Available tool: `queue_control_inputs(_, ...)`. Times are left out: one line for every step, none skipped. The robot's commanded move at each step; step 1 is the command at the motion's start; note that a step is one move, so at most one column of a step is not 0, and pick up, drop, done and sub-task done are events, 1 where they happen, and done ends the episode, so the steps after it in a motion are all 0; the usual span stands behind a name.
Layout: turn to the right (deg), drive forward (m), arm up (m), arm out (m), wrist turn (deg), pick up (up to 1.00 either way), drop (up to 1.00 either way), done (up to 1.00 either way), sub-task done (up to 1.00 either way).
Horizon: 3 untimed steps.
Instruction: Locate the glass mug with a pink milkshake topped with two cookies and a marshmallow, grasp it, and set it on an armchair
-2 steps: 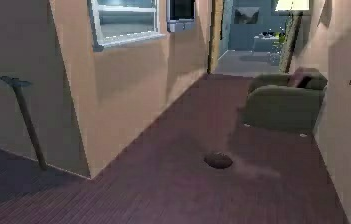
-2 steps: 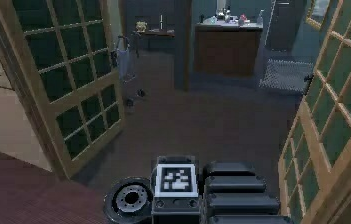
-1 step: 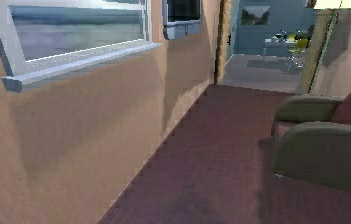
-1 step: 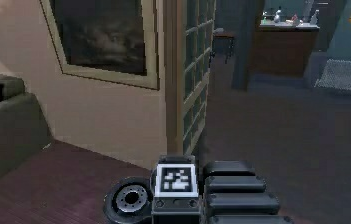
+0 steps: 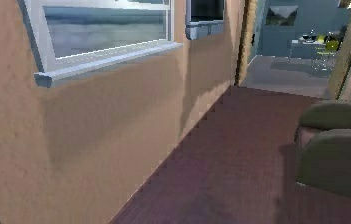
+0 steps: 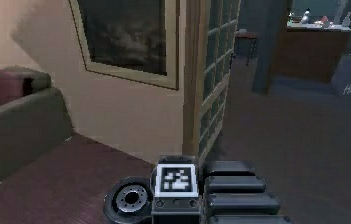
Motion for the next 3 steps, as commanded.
queue_control_inputs(0.0,0.45,0.00,0.00,0.0,0.00,0.00,0.00,0.00)
queue_control_inputs(24.0,0.00,0.00,0.00,0.0,0.00,0.00,0.00,0.00)
queue_control_inputs(0.0,0.60,0.00,0.00,0.0,0.00,0.00,0.00,0.00)
